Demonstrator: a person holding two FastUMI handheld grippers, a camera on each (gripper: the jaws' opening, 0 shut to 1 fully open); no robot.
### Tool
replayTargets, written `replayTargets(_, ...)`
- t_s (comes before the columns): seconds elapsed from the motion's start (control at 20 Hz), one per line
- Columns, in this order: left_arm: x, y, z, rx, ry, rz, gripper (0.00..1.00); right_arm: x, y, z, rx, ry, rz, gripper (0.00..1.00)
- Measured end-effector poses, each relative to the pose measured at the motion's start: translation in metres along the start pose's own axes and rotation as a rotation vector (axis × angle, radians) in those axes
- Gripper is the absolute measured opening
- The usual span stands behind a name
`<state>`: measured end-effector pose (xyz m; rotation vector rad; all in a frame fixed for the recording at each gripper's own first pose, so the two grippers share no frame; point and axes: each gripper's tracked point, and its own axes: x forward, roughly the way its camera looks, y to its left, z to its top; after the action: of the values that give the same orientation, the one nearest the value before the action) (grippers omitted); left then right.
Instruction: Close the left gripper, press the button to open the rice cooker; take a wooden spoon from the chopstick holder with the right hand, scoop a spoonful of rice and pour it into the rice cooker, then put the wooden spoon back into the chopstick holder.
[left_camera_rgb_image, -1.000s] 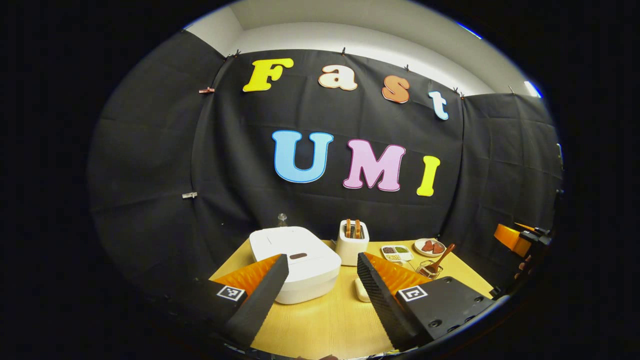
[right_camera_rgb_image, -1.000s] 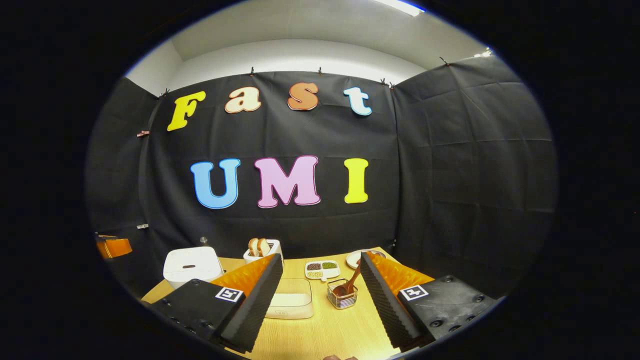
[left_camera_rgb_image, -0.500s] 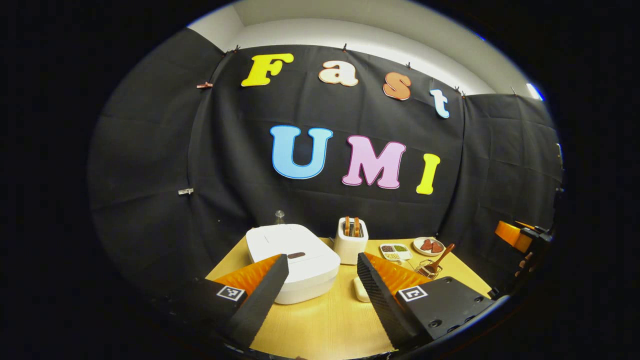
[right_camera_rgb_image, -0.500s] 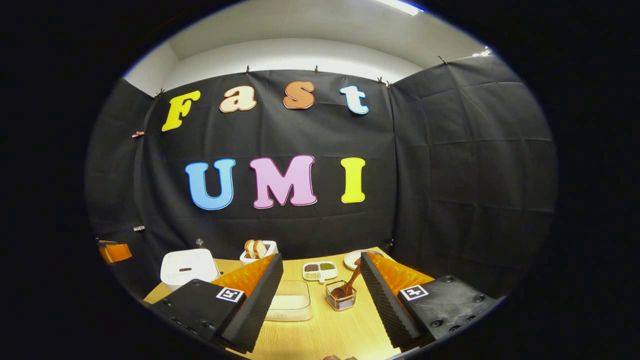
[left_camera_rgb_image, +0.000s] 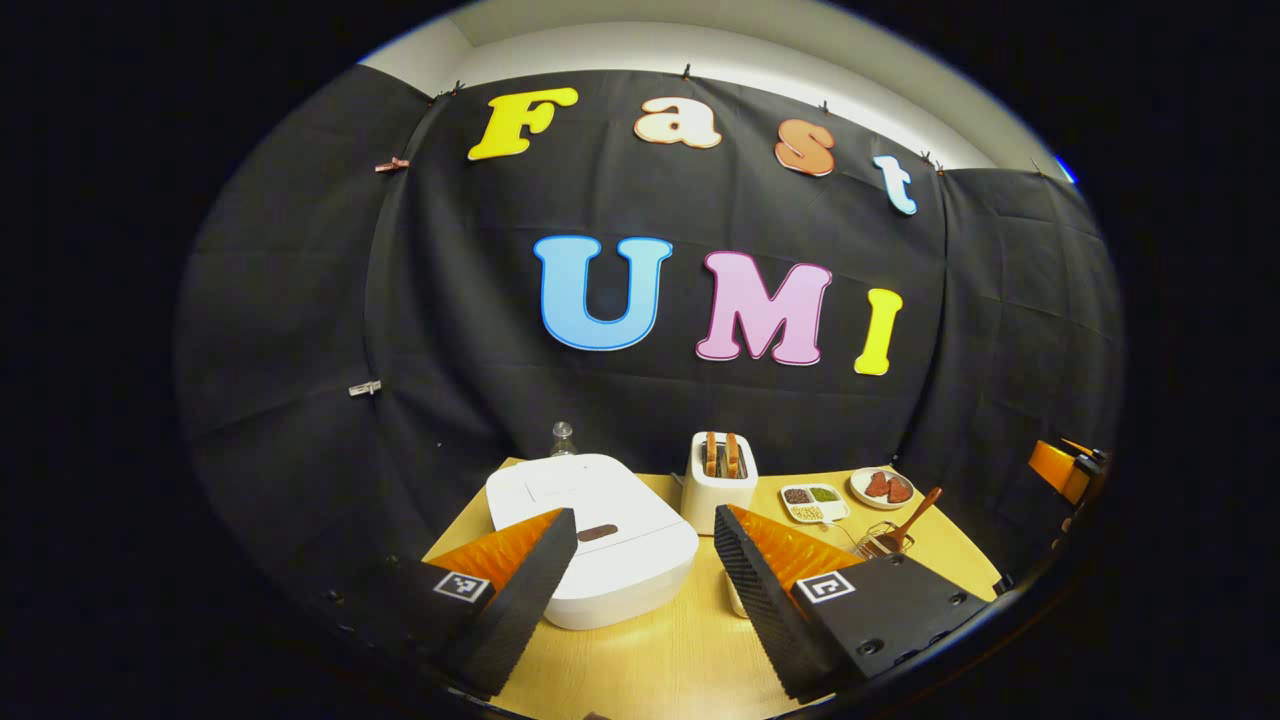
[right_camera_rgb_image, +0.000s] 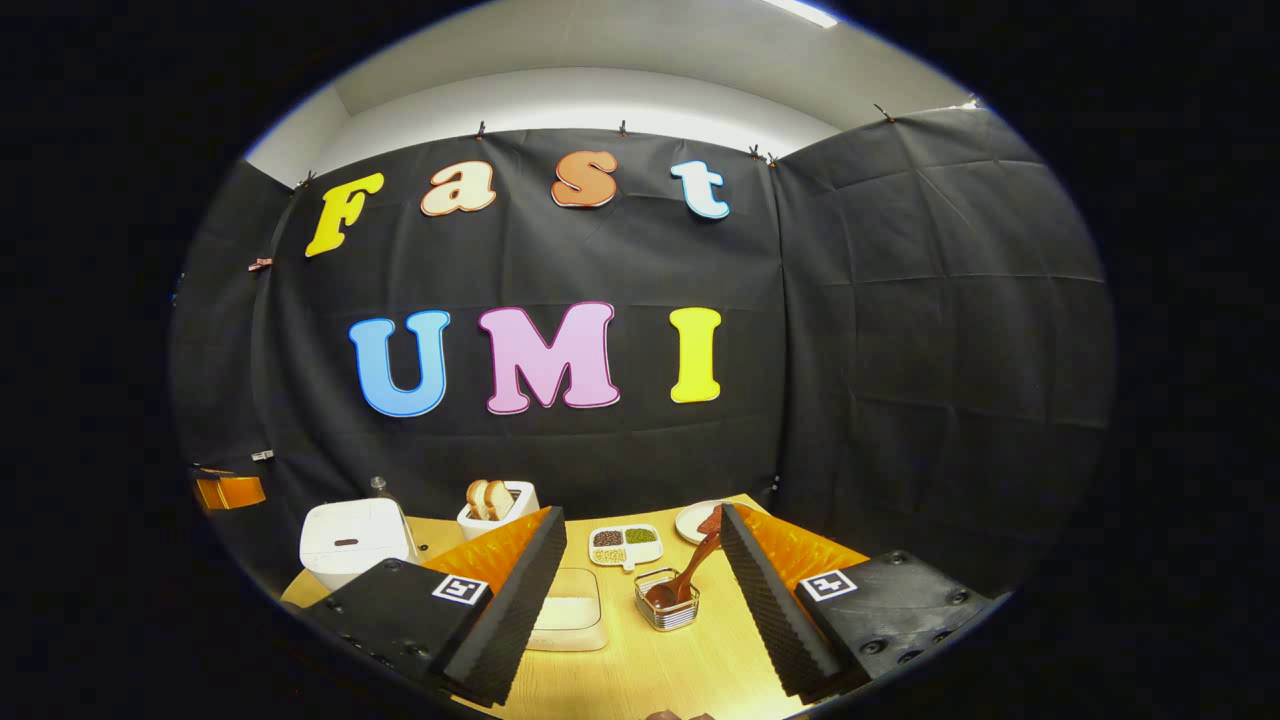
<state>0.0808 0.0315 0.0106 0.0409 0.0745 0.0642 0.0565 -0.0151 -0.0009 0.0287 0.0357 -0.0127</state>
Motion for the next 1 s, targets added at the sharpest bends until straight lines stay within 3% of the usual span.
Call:
replayTargets(0.1, 0.017, 0.004, 0.000, -0.032, 0.015, 0.005, 0.92, 0.012, -0.005, -0.002, -0.012, 0.011, 0.008, 0.97)
replayTargets(0.2, 0.035, 0.012, -0.002, -0.065, 0.034, 0.023, 0.72, 0.024, -0.011, -0.004, -0.025, 0.018, 0.015, 0.97)
replayTargets(0.7, 0.119, 0.045, -0.048, -0.161, 0.179, 0.088, 0.20, 0.083, -0.025, -0.026, -0.055, 0.066, 0.061, 0.97)
replayTargets(0.85, 0.137, 0.052, -0.060, -0.176, 0.210, 0.097, 0.10, 0.096, -0.029, -0.036, -0.062, 0.090, 0.065, 0.98)
replayTargets(1.0, 0.157, 0.054, -0.076, -0.199, 0.246, 0.104, 0.07, 0.107, -0.032, -0.046, -0.062, 0.116, 0.068, 0.97)
